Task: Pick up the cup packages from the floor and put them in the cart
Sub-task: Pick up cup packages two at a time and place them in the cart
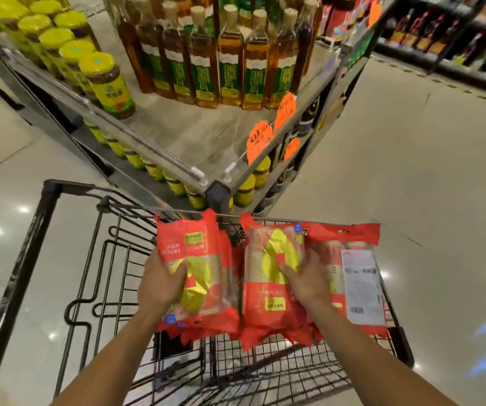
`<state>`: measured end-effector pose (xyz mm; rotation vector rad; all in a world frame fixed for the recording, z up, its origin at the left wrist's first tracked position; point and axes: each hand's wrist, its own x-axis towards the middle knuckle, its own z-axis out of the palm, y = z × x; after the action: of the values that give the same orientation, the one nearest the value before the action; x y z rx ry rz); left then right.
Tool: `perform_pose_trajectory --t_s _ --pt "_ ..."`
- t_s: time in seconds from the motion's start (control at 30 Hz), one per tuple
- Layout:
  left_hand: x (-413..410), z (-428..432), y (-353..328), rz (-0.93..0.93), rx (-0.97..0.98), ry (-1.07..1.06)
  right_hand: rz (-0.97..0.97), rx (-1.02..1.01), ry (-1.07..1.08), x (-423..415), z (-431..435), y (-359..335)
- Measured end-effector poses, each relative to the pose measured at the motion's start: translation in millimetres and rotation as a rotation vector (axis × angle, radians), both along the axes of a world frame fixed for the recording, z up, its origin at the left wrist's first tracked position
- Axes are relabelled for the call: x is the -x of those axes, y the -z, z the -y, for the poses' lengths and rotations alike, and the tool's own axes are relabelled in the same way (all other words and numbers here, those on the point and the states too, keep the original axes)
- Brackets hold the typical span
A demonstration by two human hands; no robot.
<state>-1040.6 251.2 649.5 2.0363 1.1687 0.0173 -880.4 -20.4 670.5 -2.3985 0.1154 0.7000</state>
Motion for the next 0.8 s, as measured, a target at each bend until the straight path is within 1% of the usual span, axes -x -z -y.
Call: perform_pose_trajectory --t_s 0.1,0.17,0.23,0.3,0.37,0.47,0.57,0.7,0.8 --pt "-4.4 18.3 -21.4 -0.059 -0.177 0.068 0.081 -0.003 -0.085 1.0 9.1 -17.1" --pt "-13.9 34.8 -41.7 -0.057 -0.315 0.189 0.224 0.046 -0.197 2.0 17.1 -42.6" --pt "-32.0 59.2 -67.9 0.011 -0.423 0.352 0.415 0.127 -0.323 2.3 29.7 -67.3" --pt "-58.4 92.7 -103.0 0.105 -0.524 0.520 0.597 0.162 -0.415 -0.9 47.1 -92.1" --pt "-87.3 131.4 -138.3 0.169 -0.648 0.691 0.707 0.190 -0.448 -6.3 68.5 -122.6" --pt "-130.5 201.5 -190.4 0.246 -0.818 0.878 0.848 0.219 -0.392 -18.1 119.9 -166.3" --pt "-164.4 292.5 -232.5 0.318 -0.919 0.944 0.946 0.276 -0.295 -31.3 200.1 -199.8" --pt "-196.4 441.9 -264.1 0.412 -0.965 1.070 0.948 0.374 -0.125 -40.5 344.9 -227.3" --pt "-216.9 561.1 -271.0 0.480 -0.964 1.214 0.885 0.462 0.021 -39.1 467.5 -237.9"
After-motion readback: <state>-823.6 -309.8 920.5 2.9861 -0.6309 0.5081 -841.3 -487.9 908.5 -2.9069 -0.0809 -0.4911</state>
